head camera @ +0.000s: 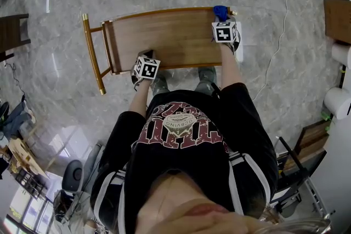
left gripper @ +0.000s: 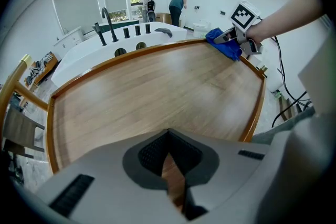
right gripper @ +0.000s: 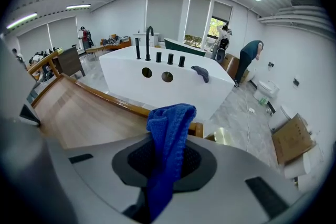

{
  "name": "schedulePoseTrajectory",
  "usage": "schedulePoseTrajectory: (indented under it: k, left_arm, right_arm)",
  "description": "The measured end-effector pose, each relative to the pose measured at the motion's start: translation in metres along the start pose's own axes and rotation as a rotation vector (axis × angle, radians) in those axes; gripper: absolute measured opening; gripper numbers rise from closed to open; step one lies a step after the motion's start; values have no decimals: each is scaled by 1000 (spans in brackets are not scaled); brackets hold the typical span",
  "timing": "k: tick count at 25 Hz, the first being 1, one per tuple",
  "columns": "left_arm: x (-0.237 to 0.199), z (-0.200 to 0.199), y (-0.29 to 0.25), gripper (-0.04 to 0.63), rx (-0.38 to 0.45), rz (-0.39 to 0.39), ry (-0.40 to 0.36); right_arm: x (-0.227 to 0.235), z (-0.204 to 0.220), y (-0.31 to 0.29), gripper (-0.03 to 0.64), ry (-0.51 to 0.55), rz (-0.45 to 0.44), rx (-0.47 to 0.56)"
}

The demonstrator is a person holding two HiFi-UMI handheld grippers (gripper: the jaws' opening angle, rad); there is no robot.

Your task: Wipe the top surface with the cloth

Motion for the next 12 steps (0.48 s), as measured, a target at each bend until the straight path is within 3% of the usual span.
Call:
schedulePoseTrajectory:
  k: [8,12]
  left_arm:
    - [1,0,2,46,-1,5,10]
    - [4,-1,-1,46,0,4,2]
  right_arm:
    - [17,0,14,58,-74,18,-9]
    - [27,20,22,58,-76,-20,-21]
Point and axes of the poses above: the fingertips, and each gripper's own axes: y backward along the fingers, x to its right, z out of its underside, the point moved 5 cm from there along y, backward along the fingers, and after that the axes turned 8 degrees about z, right-handed, at the moved point
